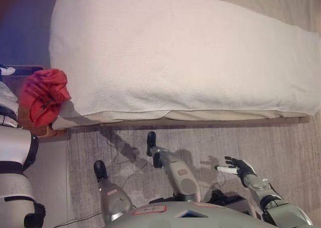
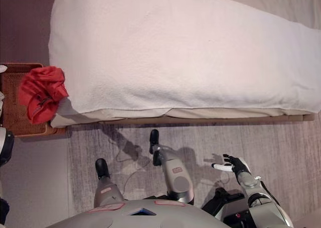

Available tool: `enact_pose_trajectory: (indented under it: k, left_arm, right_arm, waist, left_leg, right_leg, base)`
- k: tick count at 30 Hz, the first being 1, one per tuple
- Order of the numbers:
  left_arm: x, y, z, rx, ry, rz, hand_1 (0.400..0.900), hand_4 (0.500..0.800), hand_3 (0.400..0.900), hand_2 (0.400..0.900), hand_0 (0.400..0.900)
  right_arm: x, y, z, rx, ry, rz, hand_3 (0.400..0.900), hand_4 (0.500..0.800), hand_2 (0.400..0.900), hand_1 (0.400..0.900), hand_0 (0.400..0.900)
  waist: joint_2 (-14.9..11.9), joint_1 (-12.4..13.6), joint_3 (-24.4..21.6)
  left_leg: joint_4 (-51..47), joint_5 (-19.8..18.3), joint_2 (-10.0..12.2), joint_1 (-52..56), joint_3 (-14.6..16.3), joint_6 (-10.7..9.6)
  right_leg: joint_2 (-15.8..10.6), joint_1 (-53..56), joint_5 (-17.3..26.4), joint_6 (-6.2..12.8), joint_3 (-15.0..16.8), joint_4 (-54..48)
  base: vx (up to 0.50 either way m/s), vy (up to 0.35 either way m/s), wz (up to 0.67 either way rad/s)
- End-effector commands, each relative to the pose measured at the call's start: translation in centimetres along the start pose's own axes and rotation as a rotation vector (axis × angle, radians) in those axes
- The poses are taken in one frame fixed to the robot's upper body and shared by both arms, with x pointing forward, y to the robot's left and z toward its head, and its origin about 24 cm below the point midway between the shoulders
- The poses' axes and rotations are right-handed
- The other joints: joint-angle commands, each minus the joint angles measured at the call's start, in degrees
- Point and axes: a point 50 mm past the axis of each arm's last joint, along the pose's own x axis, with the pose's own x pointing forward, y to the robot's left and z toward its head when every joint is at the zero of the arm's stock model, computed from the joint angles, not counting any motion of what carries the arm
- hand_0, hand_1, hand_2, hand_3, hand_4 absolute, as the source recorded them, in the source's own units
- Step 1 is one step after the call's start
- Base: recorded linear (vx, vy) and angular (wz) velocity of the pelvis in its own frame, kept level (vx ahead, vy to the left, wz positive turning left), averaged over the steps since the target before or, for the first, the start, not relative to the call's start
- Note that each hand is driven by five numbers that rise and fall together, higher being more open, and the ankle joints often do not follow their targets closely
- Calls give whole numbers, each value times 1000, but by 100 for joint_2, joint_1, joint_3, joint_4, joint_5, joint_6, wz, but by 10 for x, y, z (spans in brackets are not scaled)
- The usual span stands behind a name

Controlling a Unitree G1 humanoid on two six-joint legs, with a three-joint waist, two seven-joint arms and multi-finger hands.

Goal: Put the clothes on the bed into the basket.

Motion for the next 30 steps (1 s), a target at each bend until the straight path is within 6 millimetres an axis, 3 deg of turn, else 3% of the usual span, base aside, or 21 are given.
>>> enact_pose_trajectory:
  k: [1,6,10,17,18,19,20,24,30]
  left_arm:
    - [7,25,19,-114,-31,106,900,800,900,900,900]
    - [1,10,37,-215,-84,65,900,800,900,900,900]
    - [-13,-21,60,-298,-178,-36,900,800,900,900,900]
    - [-68,-83,113,-538,-377,-279,900,800,900,900,900]
    - [-90,-101,124,-641,-414,-374,900,800,900,900,900]
    - [-90,-102,123,-642,-413,-376,900,800,900,900,900]
    - [-111,-118,126,-653,-464,-467,900,800,900,900,900]
    - [-137,-144,123,-719,-435,-600,900,800,900,900,900]
    - [-155,-162,127,-689,-443,-700,900,800,900,900,900]
  right_arm:
    - [-9,-20,-30,-13,136,-81,900,800,900,900,900]
    - [-9,-19,-29,-12,129,-83,900,800,900,900,900]
    - [-8,-18,-29,-6,124,-81,900,800,900,900,900]
    - [-10,-22,-31,15,128,-110,900,800,900,900,900]
    - [-9,-25,-29,23,129,-130,900,800,900,900,900]
    - [-9,-25,-30,22,130,-130,900,800,900,900,900]
    - [-8,-29,-23,22,113,-145,900,800,900,900,900]
    - [-5,-33,-11,-22,84,-151,900,800,900,900,900]
    - [-2,-32,0,-78,68,-142,900,800,900,900,900]
  waist:
    - [137,-65,-133]
    - [177,-78,-144]
    - [219,-56,-121]
    - [381,7,-114]
    - [438,24,-114]
    - [448,25,-116]
    - [506,39,-141]
    - [598,44,-284]
    - [725,26,-531]
  left_leg:
    - [-36,-564,111,1068,342,-74]
    - [-36,-594,92,1147,370,-71]
    - [-36,-642,52,1267,390,-56]
    - [-36,-768,-28,1541,427,-16]
    - [-36,-790,-66,1597,423,10]
    - [-36,-794,-63,1607,428,11]
    - [-36,-821,-101,1684,433,33]
    - [-36,-887,-174,1866,459,97]
    - [-36,-955,-297,2084,523,175]
  right_leg:
    - [-351,-295,1399,966,608,-919]
    - [-359,-245,1389,964,620,-931]
    - [-384,-201,1373,959,624,-913]
    - [-491,-6,1317,969,600,-825]
    - [-515,19,1309,965,626,-793]
    - [-511,25,1308,966,628,-793]
    - [-528,68,1293,961,663,-783]
    - [-510,166,1248,956,747,-761]
    - [-432,313,1237,955,905,-818]
  base:
    - [0,0,0]
    - [0,0,0]
    - [3,16,-5]
    - [5,8,-1]
    - [0,0,0]
    - [39,44,-5]
    - [47,39,-11]
    - [57,18,-16]
    - [74,23,-23]
